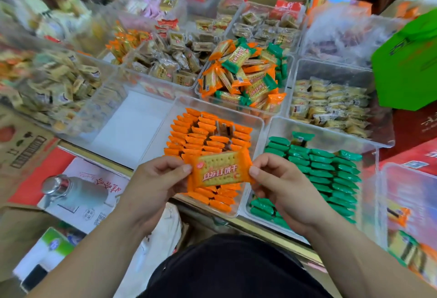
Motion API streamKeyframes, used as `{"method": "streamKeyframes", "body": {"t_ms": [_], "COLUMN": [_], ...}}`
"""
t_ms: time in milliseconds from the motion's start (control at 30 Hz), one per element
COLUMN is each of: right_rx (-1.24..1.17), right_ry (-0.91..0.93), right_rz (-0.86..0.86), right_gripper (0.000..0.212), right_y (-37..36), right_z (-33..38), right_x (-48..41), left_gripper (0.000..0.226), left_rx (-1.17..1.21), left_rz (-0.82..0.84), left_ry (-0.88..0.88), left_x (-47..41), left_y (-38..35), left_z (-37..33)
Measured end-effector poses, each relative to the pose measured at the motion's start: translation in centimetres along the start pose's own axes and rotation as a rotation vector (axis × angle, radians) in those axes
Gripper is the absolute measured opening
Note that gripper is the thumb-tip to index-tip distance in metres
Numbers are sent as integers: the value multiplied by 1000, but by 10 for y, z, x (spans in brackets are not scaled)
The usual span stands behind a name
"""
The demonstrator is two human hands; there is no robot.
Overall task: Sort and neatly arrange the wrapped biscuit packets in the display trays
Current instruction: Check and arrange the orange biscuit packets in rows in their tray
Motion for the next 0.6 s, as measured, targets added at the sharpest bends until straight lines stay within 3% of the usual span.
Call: {"method": "streamKeyframes", "body": {"t_ms": [133, 233, 400, 600], "right_rx": [-250, -328, -345, -447], "right_ry": [-26, -8, -52, -145], "right_rz": [172, 209, 99, 3], "right_gripper": [33, 34, 39, 21], "right_y": [-2, -3, 4, 3], "right_z": [-4, -6, -15, -24], "right_x": [7, 10, 7, 8], "left_gripper": [13, 13, 13, 26], "left_rx": [28, 64, 92, -90], "left_rz": [37, 41, 0, 1], "left_ry": [58, 114, 45, -183], "left_x": [12, 19, 29, 43], "left_y": [-2, -8, -14, -25], "left_z": [11, 17, 3, -22]}}
Point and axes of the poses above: each hand's wrist, its own x-axis away from the middle knuckle, its own y-axis out of the back of the hand, z = x × y, the point moved 2 cm from there along -x, towards the middle knuckle, and after that the axes turned 2 degrees about x, right-handed, at the moved point
